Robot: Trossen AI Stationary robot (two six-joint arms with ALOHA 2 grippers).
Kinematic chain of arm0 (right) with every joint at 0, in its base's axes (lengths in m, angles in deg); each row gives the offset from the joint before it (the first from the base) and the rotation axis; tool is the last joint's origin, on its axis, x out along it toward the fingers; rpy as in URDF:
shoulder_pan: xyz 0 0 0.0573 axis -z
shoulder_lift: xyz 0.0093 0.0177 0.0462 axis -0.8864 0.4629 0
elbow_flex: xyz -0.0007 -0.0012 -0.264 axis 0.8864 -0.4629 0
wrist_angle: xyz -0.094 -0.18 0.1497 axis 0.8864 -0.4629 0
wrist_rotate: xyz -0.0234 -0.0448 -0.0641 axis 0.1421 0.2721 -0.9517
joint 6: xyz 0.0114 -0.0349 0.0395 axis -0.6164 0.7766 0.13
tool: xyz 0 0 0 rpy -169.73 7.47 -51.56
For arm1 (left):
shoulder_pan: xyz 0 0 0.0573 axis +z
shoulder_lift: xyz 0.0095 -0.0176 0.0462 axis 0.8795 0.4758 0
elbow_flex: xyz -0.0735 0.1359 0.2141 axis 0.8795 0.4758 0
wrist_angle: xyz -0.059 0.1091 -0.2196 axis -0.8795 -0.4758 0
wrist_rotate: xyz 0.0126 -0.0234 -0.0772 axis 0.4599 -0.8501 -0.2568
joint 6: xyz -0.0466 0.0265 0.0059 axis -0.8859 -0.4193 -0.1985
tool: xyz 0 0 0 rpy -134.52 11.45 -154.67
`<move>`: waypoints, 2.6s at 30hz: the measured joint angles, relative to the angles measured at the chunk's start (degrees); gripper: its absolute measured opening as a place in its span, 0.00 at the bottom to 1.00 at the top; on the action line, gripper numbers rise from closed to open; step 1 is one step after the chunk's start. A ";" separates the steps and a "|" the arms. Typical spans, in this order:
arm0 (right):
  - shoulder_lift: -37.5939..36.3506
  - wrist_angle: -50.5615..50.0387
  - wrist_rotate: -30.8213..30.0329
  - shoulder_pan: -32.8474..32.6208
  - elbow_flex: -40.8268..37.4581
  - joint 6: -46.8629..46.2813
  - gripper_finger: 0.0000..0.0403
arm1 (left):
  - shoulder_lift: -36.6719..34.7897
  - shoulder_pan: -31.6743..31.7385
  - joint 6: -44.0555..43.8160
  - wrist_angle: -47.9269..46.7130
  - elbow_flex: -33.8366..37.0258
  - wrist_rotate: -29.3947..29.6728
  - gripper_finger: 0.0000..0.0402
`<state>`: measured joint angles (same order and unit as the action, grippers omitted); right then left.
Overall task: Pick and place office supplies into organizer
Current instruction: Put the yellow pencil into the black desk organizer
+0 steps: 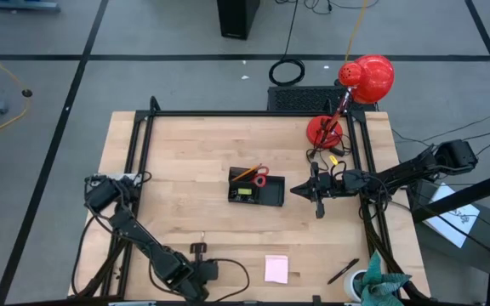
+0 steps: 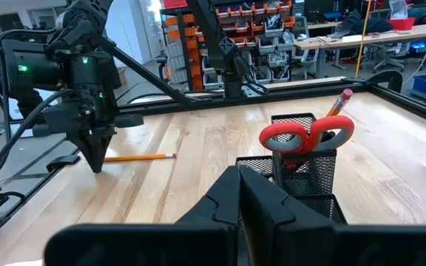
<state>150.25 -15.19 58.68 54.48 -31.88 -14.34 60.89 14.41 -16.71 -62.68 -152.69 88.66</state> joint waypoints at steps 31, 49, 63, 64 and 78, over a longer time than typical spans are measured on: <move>-0.01 -8.37 0.41 -0.02 -0.02 0.32 0.01 | -1.55 -0.30 -0.40 0.10 -17.86 41.76 0.01; -0.02 -7.85 0.39 -0.02 -0.02 -0.61 0.01 | -1.73 4.45 -51.58 -42.71 -21.70 9.26 0.03; -0.02 -8.18 0.37 -0.02 -0.02 -0.68 0.01 | -1.75 9.12 -46.80 -28.03 -10.86 -1.29 0.07; -0.02 -8.22 0.37 -0.02 -0.02 -0.80 0.01 | -1.75 9.35 -46.73 -27.79 -10.55 -1.26 0.08; -0.02 -8.50 0.35 -0.02 -0.02 -0.46 0.01 | -1.77 12.01 -45.01 -29.28 -9.69 -1.33 0.53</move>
<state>150.23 -23.69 59.03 54.46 -31.90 -14.80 59.12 26.42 -61.72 -91.96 -162.38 87.33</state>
